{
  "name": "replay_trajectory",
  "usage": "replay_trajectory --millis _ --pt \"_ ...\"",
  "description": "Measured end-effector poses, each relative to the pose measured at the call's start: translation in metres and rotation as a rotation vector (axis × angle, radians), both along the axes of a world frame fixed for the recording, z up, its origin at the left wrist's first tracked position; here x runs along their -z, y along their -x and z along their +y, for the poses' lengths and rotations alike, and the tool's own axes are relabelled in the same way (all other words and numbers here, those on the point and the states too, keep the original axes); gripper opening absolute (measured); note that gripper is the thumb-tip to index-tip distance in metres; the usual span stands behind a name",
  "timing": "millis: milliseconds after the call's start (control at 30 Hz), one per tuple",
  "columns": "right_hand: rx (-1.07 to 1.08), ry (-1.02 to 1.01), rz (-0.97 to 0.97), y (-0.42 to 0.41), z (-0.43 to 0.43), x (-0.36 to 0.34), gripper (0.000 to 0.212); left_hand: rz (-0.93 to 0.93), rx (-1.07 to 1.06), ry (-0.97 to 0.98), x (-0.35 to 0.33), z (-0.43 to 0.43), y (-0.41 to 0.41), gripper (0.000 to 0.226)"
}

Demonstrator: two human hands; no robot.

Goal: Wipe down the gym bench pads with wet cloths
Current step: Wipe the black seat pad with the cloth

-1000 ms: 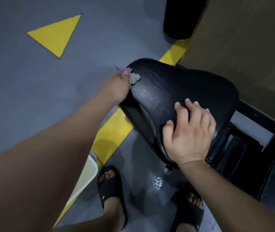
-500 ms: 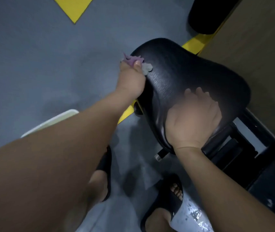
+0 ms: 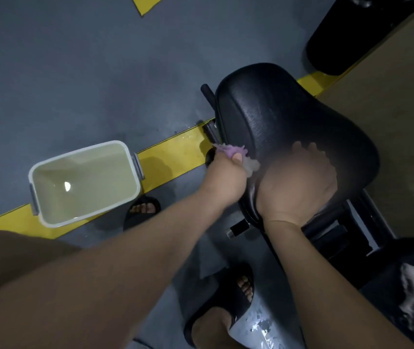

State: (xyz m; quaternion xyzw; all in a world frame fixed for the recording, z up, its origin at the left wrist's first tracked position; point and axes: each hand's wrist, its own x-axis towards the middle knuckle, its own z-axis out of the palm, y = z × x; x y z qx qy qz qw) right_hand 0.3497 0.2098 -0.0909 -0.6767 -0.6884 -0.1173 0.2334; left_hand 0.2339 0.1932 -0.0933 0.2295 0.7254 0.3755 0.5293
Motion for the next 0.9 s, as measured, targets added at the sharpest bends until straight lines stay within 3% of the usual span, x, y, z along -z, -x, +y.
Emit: replay_trajectory --millis 200,333,533,633,800,900 --pt "0.007 0.040 -0.025 0.000 0.001 0.001 0.040 -0.037 -0.053 -0.151 0.015 0.048 0.027 0.034" --pt "0.011 0.034 -0.023 -0.001 0.002 0.002 0.038 0.070 -0.114 -0.186 0.011 0.041 0.023 0.020" --pt "0.010 0.103 0.002 -0.002 0.001 -0.006 0.039 0.039 -0.183 -0.128 -0.004 0.007 -0.018 0.038" --pt "-0.040 0.232 0.051 -0.004 -0.004 -0.022 0.043 0.060 -0.169 -0.130 -0.011 -0.019 -0.036 0.039" --pt "-0.286 0.614 0.224 -0.034 -0.012 -0.058 0.061 -0.023 -0.162 -0.121 -0.021 -0.051 -0.066 0.039" --pt "-0.350 0.653 0.061 -0.061 -0.038 -0.064 0.061 -0.031 -0.173 -0.135 -0.023 -0.074 -0.092 0.050"
